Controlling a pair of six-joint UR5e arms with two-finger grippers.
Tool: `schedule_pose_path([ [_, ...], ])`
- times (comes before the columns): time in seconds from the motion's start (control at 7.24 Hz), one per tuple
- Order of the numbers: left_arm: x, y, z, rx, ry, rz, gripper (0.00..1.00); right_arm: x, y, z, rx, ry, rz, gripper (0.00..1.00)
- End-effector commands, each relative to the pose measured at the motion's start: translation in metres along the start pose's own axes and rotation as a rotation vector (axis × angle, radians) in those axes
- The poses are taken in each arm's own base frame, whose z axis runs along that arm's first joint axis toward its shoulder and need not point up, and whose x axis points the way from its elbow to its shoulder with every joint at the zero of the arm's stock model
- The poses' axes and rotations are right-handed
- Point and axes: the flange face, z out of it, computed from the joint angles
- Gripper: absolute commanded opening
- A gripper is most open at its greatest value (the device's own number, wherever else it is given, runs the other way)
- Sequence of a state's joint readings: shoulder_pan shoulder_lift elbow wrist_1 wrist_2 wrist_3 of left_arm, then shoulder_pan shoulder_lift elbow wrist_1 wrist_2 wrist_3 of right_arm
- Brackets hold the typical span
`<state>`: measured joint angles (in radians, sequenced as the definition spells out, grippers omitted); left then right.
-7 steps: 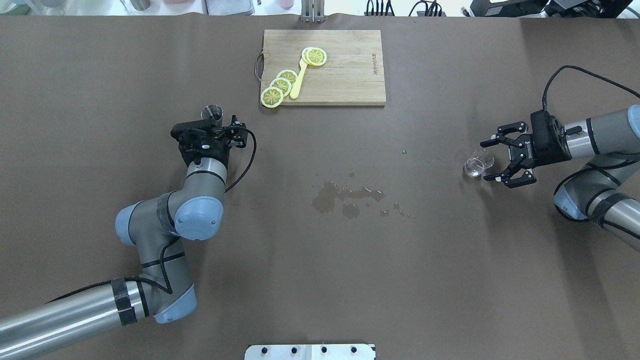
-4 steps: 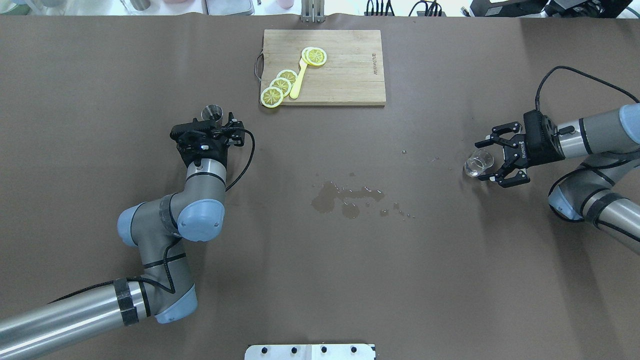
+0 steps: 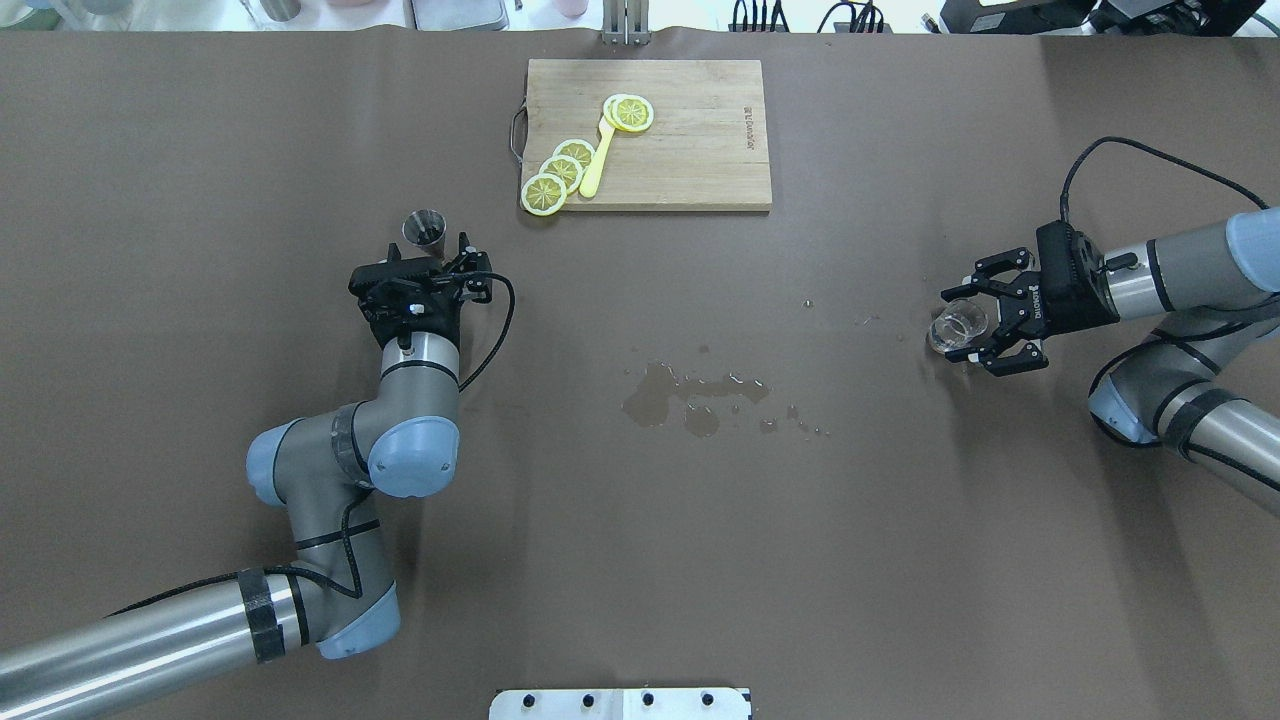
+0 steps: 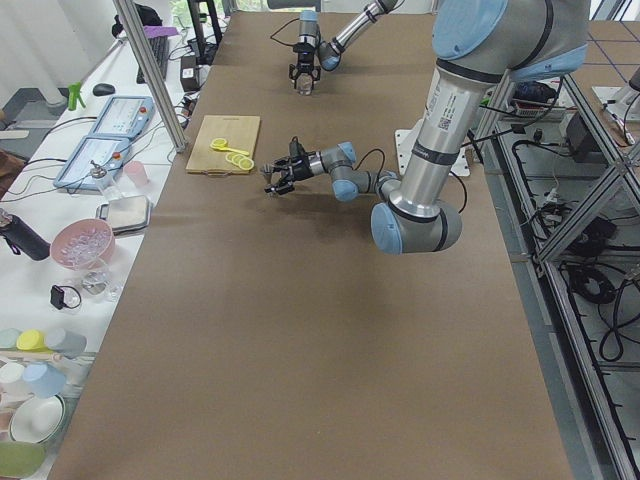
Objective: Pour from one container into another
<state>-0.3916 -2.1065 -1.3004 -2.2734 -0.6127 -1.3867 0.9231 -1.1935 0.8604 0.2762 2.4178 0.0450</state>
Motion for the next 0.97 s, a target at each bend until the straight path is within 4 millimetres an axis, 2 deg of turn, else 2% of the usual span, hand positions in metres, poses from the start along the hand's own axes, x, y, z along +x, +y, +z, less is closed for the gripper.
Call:
schedule_pose_path([
  [0.0, 0.0043, 0.0053, -0.0027, -0.006, 0.003, 0.004, 0.84, 0.0002, -0.0008, 0.0006, 0.001, 0.005, 0.03, 0.78],
  [0.14, 0.0043, 0.0053, -0.0027, -0.006, 0.003, 0.005, 0.74, 0.0004, -0.0008, 0.0006, 0.002, 0.007, 0.03, 0.75],
  [0.41, 0.0043, 0.0055, -0.0027, -0.007, 0.003, 0.005, 0.64, 0.0001, -0.0009, 0.0005, 0.002, 0.005, 0.046, 0.71],
  [0.83, 0.0024, 0.0072, -0.0005, -0.007, -0.002, 0.015, 0.6, -0.0008, 0.0, 0.0007, 0.002, 0.005, 0.046, 0.7],
])
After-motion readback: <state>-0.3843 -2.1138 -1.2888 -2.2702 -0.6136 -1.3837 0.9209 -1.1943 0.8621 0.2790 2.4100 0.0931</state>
